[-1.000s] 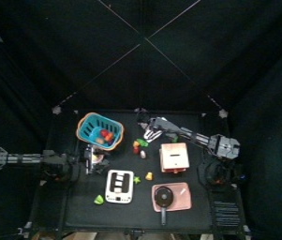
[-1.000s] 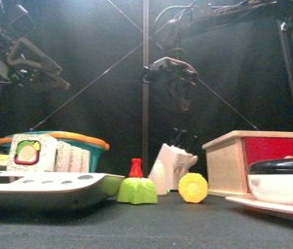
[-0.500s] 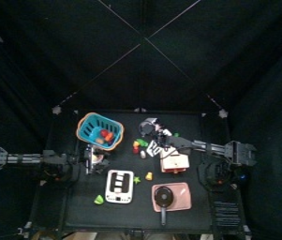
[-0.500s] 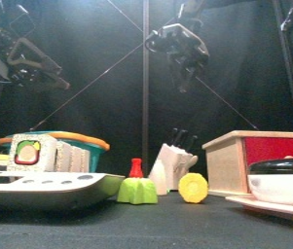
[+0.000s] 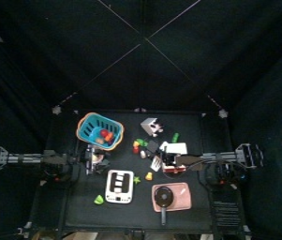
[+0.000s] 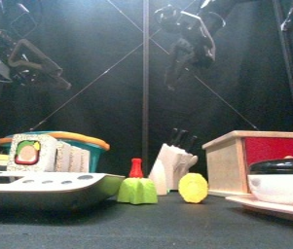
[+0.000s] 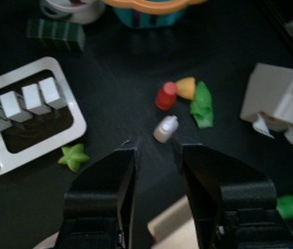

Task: Grab sushi piece

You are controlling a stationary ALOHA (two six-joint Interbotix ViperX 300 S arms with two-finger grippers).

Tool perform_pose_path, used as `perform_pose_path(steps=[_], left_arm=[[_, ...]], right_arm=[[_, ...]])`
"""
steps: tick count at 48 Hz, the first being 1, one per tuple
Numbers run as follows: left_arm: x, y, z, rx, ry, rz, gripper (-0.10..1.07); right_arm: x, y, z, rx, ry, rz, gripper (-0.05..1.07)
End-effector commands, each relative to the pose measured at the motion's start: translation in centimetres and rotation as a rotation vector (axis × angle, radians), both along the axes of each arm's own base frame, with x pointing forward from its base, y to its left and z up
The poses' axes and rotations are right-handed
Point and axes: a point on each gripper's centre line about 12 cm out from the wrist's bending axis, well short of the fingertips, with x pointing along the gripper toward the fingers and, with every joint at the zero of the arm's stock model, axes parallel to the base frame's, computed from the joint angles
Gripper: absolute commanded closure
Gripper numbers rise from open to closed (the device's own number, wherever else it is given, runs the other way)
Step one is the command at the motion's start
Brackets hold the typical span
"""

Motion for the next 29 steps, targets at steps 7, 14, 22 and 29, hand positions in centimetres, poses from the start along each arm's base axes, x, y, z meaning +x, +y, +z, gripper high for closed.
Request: perform_pose_path(steps=[7,14,22,29], left_arm=[[1.5,-1.3,-1.5,-0.006,0.077,-0.063,0.05],[1.3,-1.2,-2.7,-0.050,0.118,-0.040,0.05],[1.0,-1.2,-4.2,-0.124,0.171,0.001,0.05],[0.6,-1.5,-4.8,-0.156,0.191,0.007,0.05]], right_arm=[[2.2,1.6,-2.0,-0.002,-0.133,0.225,0.31],[3.8,1.5,-3.0,0.009,-0.131,0.243,0.30],[6.4,1.8,-4.8,0.006,-0.118,0.281,0.28],[8.2,1.5,-5.5,-0.002,-0.111,0.279,0.19]])
